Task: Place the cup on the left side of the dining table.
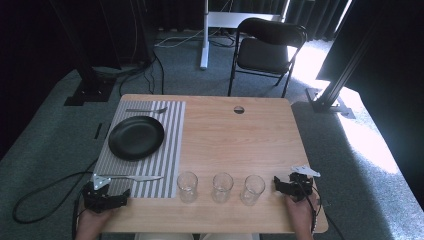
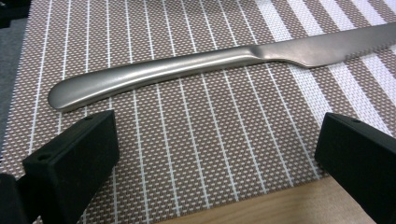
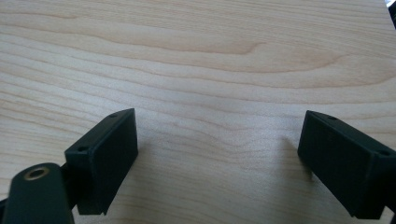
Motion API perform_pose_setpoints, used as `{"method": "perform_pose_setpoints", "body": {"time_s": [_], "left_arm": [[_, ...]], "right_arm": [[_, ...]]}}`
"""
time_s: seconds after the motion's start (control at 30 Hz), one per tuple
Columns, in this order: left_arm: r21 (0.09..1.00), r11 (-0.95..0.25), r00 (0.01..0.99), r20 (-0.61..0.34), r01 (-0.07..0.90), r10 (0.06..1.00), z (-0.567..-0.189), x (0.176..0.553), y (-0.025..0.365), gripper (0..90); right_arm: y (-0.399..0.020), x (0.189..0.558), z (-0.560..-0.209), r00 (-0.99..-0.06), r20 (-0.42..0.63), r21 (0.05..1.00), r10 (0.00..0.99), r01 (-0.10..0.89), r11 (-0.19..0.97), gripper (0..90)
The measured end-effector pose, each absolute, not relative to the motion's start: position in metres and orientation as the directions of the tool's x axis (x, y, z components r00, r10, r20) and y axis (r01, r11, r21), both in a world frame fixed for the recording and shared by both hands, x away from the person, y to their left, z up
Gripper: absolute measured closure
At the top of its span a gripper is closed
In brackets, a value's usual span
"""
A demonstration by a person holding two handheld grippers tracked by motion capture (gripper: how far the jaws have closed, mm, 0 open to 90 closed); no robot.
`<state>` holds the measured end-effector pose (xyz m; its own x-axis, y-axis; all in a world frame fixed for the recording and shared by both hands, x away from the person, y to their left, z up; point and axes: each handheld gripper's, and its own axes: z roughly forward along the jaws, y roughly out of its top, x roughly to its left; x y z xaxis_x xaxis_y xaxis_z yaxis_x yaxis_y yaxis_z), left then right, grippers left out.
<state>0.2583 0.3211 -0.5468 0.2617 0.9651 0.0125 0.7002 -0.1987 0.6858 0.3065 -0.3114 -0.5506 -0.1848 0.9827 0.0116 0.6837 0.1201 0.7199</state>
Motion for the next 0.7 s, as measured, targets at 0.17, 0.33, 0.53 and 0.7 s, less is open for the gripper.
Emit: {"method": "perform_pose_setpoints", "body": {"time_s": [0.17, 0.33, 0.53, 0.7], "left_arm": [[0.683, -0.208, 0.274, 0.012, 0.700, 0.962, -0.5465, 0.2581, 0.3222, 0.1], [0.687, -0.218, 0.287, 0.014, 0.694, 0.958, -0.5470, 0.2571, 0.3234, 0.2], [0.687, -0.220, 0.290, 0.014, 0.693, 0.957, -0.5471, 0.2569, 0.3236, 0.3], [0.685, -0.223, 0.292, 0.015, 0.694, 0.956, -0.5469, 0.2572, 0.3238, 0.3]], "right_arm": [[-0.3115, 0.3065, -0.5506, -0.185, 0.013, 0.720, 0.983, 0.684, 0.120, 11.4], [-0.3115, 0.3065, -0.5507, -0.184, 0.013, 0.720, 0.983, 0.684, 0.119, 11.3], [-0.3117, 0.3067, -0.5507, -0.182, 0.012, 0.720, 0.983, 0.684, 0.118, 11.4], [-0.3121, 0.3070, -0.5507, -0.177, 0.012, 0.720, 0.984, 0.685, 0.114, 11.4]]}}
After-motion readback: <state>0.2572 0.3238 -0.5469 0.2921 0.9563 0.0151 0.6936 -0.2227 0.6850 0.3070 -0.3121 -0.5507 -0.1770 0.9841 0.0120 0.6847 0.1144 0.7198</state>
